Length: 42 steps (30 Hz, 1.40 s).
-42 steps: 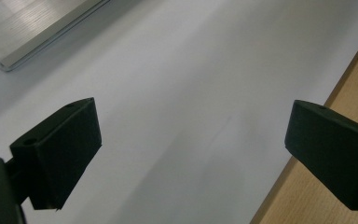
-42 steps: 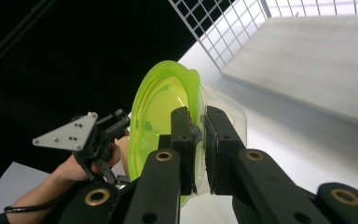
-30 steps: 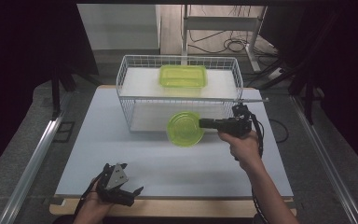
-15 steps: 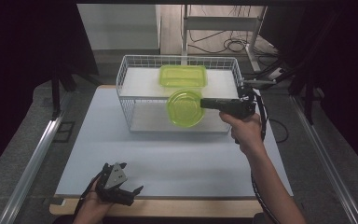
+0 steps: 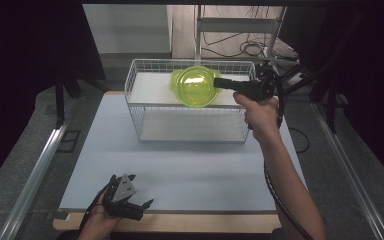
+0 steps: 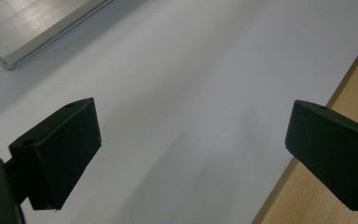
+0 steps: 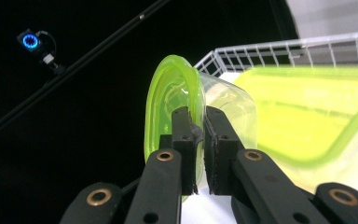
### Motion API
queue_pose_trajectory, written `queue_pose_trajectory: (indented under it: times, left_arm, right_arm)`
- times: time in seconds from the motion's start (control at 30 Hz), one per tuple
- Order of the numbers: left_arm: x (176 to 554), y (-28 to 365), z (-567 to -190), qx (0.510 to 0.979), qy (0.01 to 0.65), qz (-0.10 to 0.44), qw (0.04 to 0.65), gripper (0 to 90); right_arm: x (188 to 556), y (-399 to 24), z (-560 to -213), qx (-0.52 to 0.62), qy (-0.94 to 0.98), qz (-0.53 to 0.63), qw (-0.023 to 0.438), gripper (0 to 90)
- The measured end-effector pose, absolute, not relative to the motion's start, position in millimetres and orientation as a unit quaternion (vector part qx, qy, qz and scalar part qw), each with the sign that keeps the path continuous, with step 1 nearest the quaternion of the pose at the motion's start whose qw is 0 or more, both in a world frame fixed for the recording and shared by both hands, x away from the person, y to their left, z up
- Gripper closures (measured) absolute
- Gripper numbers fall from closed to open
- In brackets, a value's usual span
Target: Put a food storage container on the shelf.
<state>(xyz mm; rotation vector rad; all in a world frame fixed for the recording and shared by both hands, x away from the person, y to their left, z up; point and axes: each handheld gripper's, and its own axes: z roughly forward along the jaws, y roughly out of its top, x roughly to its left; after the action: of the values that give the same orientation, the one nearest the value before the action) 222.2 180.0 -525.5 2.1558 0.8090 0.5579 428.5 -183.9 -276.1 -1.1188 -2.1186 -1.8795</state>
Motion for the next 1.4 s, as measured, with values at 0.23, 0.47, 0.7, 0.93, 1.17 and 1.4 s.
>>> queue_pose_trajectory:
  times: [0.23,0.47,0.7,0.93,1.17,1.4]
  left_arm:
    - [222.0,179.8,-525.8,0.844,0.316,0.217,0.376,3.4]
    - [222.1,180.3,-526.0,0.844,0.315,0.217,0.375,3.3]
    - [222.4,179.9,-526.6,0.846,0.314,0.216,0.374,3.4]
    - [222.3,178.6,-527.4,0.848,0.312,0.215,0.370,3.4]
    - [222.5,179.2,-527.7,0.848,0.313,0.214,0.369,3.3]
    - [222.6,179.2,-527.9,0.850,0.312,0.213,0.368,3.3]
  right_arm:
    - [448.6,-173.8,-264.6,-0.386,-0.685,-0.617,0.035,83.9]
    - [466.3,-166.6,-269.9,-0.407,-0.681,-0.608,0.035,83.8]
    - [477.6,-167.5,-277.1,-0.421,-0.671,-0.607,0.062,83.5]
    - [479.9,-165.1,-273.0,-0.438,-0.680,-0.588,0.030,80.7]
    - [484.0,-161.8,-272.0,-0.455,-0.691,-0.562,-0.018,73.0]
    - [485.6,-155.1,-269.6,-0.456,-0.707,-0.537,-0.061,68.6]
